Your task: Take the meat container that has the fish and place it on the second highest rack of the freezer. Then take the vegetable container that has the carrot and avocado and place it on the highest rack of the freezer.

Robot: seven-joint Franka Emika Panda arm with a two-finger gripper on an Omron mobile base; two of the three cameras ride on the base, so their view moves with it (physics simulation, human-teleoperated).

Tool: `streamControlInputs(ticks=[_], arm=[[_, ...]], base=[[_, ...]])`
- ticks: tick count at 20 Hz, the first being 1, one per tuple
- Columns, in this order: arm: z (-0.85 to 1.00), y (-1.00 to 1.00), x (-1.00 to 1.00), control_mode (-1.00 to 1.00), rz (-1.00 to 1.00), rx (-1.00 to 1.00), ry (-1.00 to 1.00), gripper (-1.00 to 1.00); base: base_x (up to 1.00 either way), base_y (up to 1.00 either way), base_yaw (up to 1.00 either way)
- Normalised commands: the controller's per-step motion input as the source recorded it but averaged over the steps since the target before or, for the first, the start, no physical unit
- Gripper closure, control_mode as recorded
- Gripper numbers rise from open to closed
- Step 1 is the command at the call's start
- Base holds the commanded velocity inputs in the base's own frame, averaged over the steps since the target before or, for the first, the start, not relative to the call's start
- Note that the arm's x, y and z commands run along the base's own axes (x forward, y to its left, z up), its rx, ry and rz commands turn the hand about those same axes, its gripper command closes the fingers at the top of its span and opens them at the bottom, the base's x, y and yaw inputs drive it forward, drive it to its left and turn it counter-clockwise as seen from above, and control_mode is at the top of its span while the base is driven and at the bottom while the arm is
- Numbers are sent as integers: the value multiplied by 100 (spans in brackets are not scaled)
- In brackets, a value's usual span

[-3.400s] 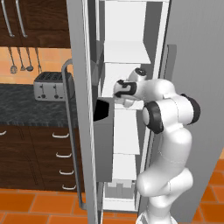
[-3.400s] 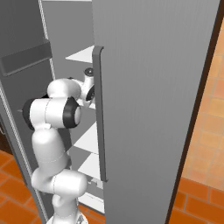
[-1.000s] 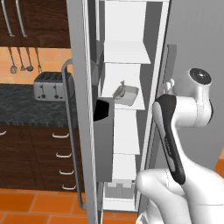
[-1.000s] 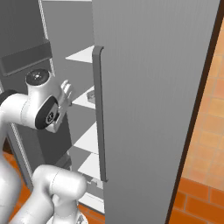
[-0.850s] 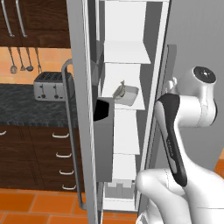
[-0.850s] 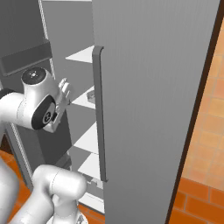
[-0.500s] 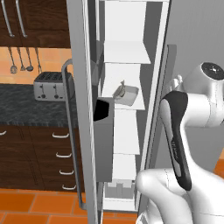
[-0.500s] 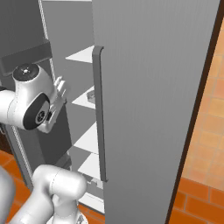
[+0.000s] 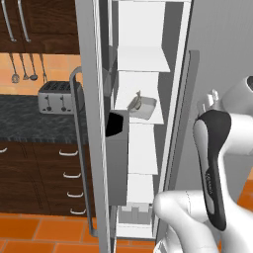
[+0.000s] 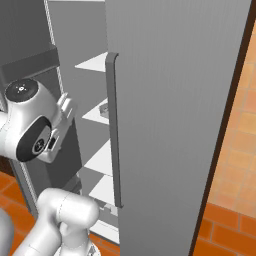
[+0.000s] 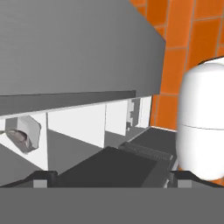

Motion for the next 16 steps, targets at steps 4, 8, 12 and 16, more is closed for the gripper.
streamControlInputs(ticks=[4,8,12,16], arm=[[0,0,-6,100,1,0,0,-100],[0,0,0,100,0,0,0,-100],[0,0,0,100,0,0,0,-100],[0,0,0,100,0,0,0,-100]], base=[[-10,0,0],[-59,-14,9],[-37,-63,43],[-46,-55,75]])
